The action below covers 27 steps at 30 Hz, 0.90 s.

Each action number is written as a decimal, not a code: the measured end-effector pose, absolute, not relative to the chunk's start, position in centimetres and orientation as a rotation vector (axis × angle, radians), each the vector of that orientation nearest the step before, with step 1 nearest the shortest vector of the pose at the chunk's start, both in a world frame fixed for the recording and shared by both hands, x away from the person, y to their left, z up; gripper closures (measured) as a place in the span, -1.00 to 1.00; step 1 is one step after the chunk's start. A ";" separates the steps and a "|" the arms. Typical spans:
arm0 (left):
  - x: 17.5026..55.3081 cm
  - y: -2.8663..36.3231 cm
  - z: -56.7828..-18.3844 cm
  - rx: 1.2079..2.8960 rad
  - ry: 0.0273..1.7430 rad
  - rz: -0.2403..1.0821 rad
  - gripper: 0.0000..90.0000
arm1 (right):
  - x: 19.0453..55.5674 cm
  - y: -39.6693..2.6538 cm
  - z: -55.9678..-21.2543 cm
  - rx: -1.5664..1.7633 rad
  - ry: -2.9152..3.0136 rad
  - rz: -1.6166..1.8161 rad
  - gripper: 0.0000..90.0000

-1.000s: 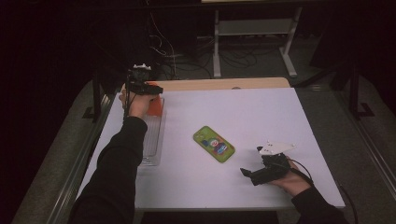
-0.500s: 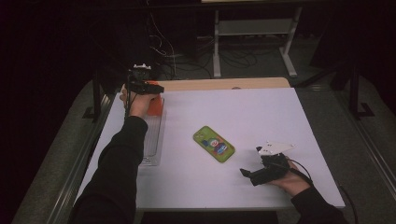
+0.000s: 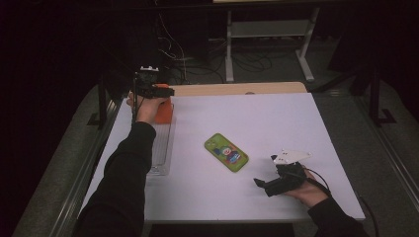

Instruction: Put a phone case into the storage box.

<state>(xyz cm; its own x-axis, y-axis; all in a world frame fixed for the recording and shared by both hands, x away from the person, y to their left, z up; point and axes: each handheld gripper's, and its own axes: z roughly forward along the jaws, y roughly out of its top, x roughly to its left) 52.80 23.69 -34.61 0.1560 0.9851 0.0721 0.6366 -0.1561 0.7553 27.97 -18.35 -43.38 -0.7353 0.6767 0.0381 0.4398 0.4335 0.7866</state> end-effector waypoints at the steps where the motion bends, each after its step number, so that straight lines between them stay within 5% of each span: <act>1: 52.7 23.8 -34.5 1.863 1.538 0.792 -0.99 | 28.0 -18.4 -43.4 0.963 2.407 1.193 -1.00; 27: 45.3 25.5 -31.7 2.003 1.242 0.487 -0.99 | 28.7 -17.0 -42.8 0.969 2.417 1.210 -1.00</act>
<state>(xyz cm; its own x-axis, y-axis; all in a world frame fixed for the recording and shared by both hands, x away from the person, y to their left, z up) 45.32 25.46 -31.73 0.4648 0.8839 -0.0525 0.6125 -0.2782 0.7399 28.65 -17.00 -42.78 -0.7402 0.6702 0.0552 0.4457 0.4275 0.7865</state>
